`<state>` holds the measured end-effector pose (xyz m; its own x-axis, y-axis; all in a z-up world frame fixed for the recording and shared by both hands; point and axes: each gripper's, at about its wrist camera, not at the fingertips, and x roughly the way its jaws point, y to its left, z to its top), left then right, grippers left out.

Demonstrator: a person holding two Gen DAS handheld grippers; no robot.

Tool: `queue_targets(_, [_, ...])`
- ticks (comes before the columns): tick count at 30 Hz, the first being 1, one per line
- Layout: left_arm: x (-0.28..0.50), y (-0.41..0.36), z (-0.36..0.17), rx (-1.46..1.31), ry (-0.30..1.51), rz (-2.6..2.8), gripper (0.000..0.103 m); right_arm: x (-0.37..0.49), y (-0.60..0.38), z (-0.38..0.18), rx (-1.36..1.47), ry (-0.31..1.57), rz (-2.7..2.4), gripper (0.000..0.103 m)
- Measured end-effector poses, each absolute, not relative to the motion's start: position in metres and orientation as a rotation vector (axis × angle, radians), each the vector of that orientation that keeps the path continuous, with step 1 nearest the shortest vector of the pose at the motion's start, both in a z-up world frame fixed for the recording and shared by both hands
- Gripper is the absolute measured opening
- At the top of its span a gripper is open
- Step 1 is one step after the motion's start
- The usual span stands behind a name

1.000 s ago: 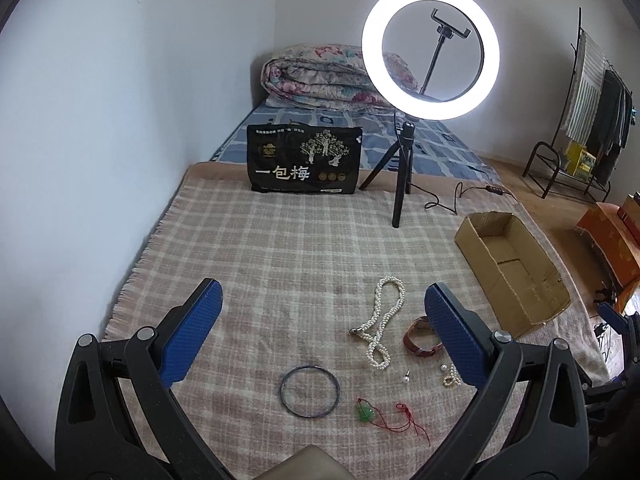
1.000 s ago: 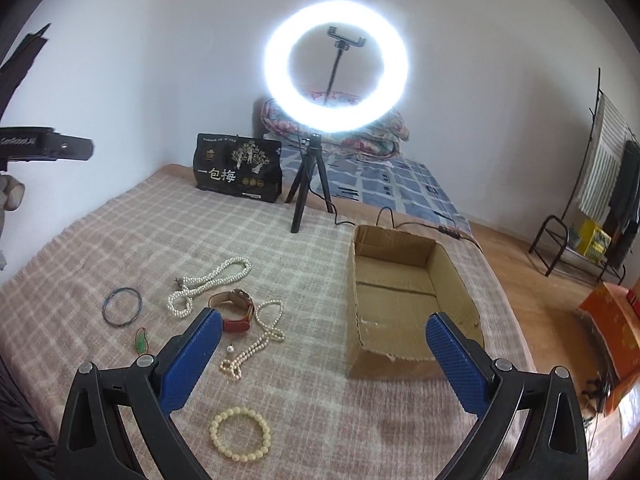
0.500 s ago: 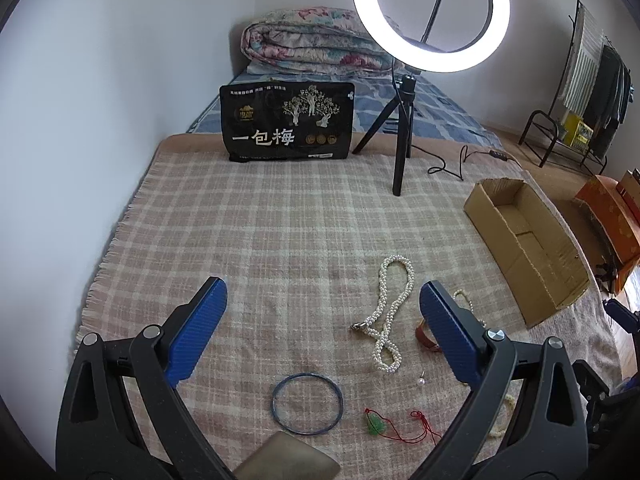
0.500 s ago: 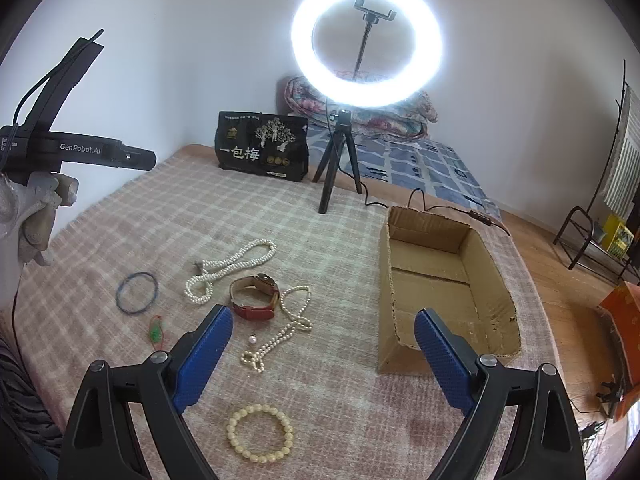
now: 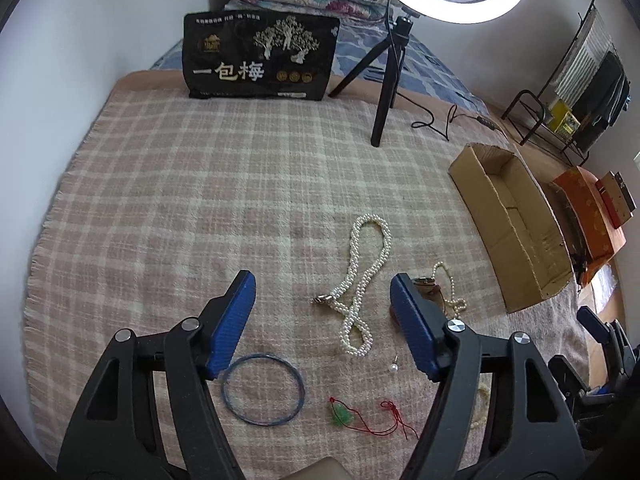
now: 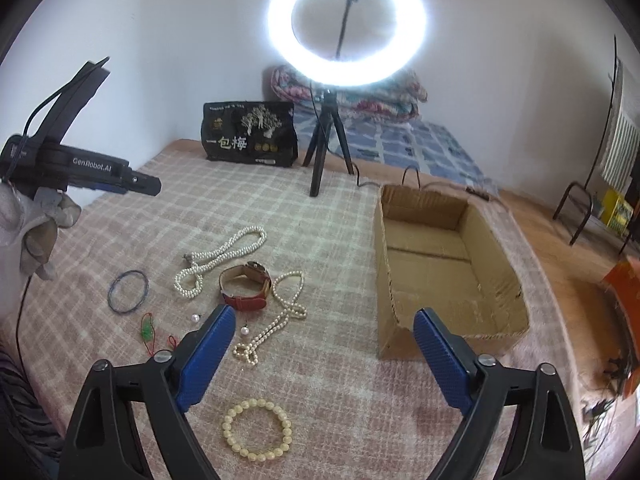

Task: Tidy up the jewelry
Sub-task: 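Move left tool toward white twisted necklace while right tool approaches brown watch, then grasp white twisted necklace with left tool while right tool grasps brown watch strap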

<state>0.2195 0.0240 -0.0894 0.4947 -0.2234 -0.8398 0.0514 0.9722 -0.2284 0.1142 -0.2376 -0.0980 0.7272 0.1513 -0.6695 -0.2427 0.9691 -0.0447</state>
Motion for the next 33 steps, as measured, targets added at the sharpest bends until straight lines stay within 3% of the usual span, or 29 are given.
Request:
queue_targets(5, [0.231, 0.018, -0.115, -0.185, 1.114, -0.159, 0.055, 0.141, -0.233, -0.109, -0.038, 0.830, 0.282, 0.080])
queue_targets(15, [0.246, 0.005, -0.149, -0.107, 1.195, -0.198, 0.054, 0.181, -0.207, -0.136, 0.089, 1.020, 0.376, 0.055])
queue_targets(18, [0.251, 0.004, -0.155, -0.085, 1.208, -0.198, 0.047, 0.191, -0.204, -0.142, 0.099, 1.048, 0.379, 0.049])
queue_targets(33, [0.260, -0.003, -0.174, -0.014, 1.237, -0.216, 0.042, 0.222, -0.194, -0.163, 0.126, 1.108, 0.400, 0.035])
